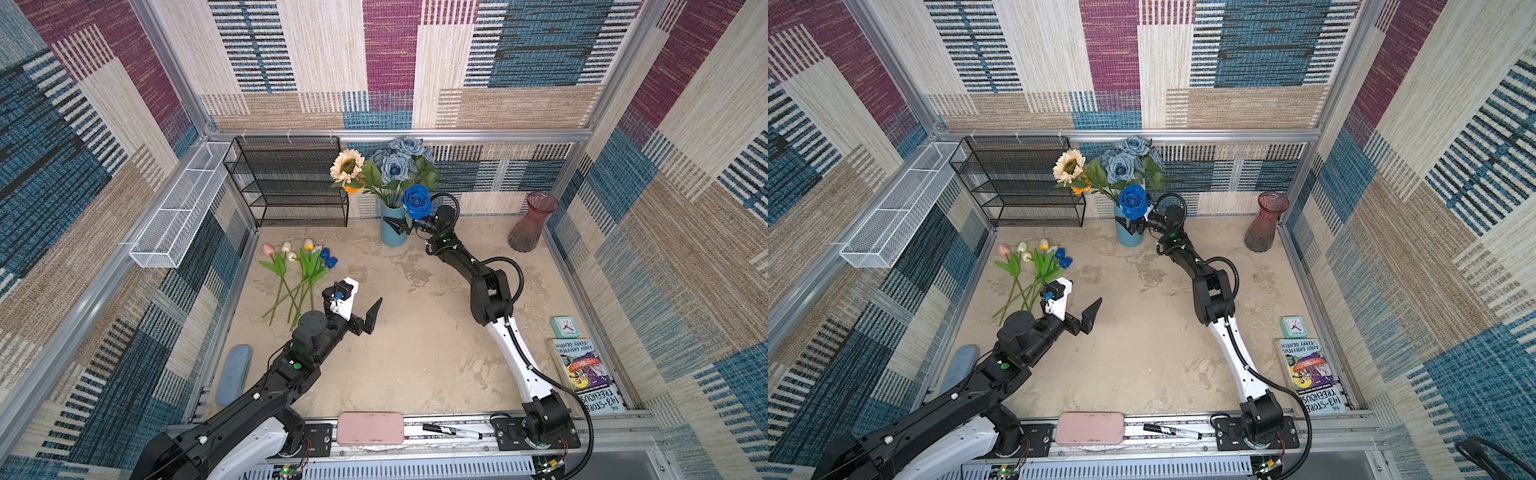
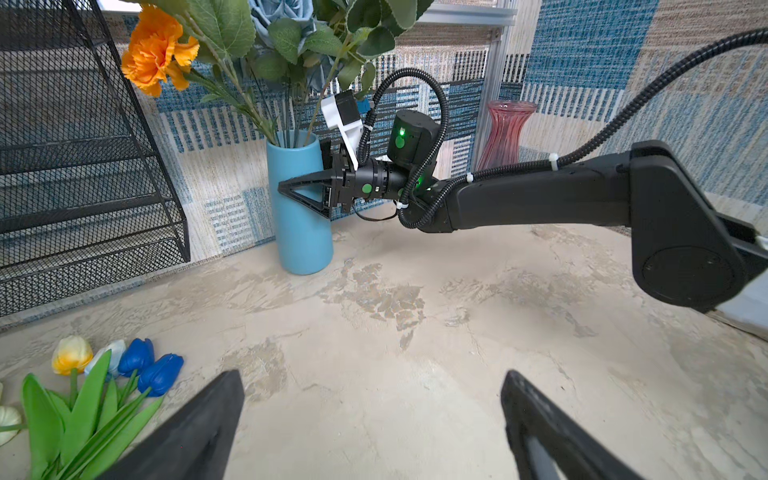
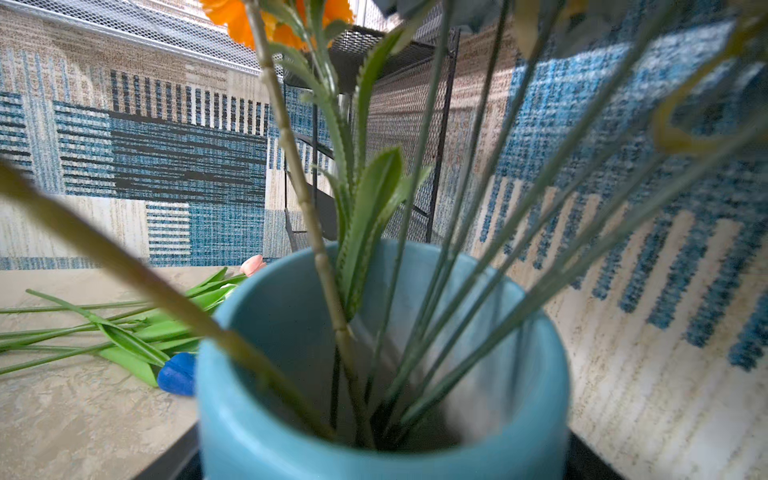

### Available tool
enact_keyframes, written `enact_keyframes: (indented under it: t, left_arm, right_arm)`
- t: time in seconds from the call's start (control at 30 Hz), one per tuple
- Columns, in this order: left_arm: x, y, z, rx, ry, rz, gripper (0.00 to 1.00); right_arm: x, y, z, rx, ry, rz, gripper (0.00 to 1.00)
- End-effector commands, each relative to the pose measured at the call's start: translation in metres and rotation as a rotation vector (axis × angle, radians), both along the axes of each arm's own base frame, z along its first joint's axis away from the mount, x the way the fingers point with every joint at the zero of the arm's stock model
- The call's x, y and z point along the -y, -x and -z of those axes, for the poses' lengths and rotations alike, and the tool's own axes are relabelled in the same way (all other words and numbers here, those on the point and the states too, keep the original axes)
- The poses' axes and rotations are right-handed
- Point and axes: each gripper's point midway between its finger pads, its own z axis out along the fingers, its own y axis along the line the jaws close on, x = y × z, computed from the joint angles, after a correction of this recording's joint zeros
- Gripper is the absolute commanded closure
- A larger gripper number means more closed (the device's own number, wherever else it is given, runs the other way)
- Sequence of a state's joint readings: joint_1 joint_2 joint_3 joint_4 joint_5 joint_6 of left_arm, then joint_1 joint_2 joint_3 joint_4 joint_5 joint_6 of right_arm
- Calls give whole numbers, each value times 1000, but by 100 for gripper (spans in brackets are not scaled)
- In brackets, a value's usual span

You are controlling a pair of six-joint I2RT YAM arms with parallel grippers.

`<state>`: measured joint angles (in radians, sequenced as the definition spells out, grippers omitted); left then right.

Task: Arrange the flowers into the vase
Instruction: 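Slide the light-blue vase farther from the robot with the right gripper, then open the right gripper and reach it to the pink glass vase, grasping its rim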

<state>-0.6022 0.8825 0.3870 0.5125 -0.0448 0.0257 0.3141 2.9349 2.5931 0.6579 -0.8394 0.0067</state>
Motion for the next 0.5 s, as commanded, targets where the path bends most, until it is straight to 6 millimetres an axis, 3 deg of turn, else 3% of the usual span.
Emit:
enact_keyframes:
  t: [0.0, 0.1, 0.47]
  left_arm:
    - [2, 1, -11, 42, 1, 13, 1]
    - [0, 0, -11, 43, -5, 5, 0]
    - [2, -2, -23, 75, -1, 5, 0]
  right_arm:
    - [8, -5, -17, 74, -48, 63, 13]
    - [11, -9, -20, 83, -56, 92, 0]
    - [24, -12, -37, 52, -56, 87, 0]
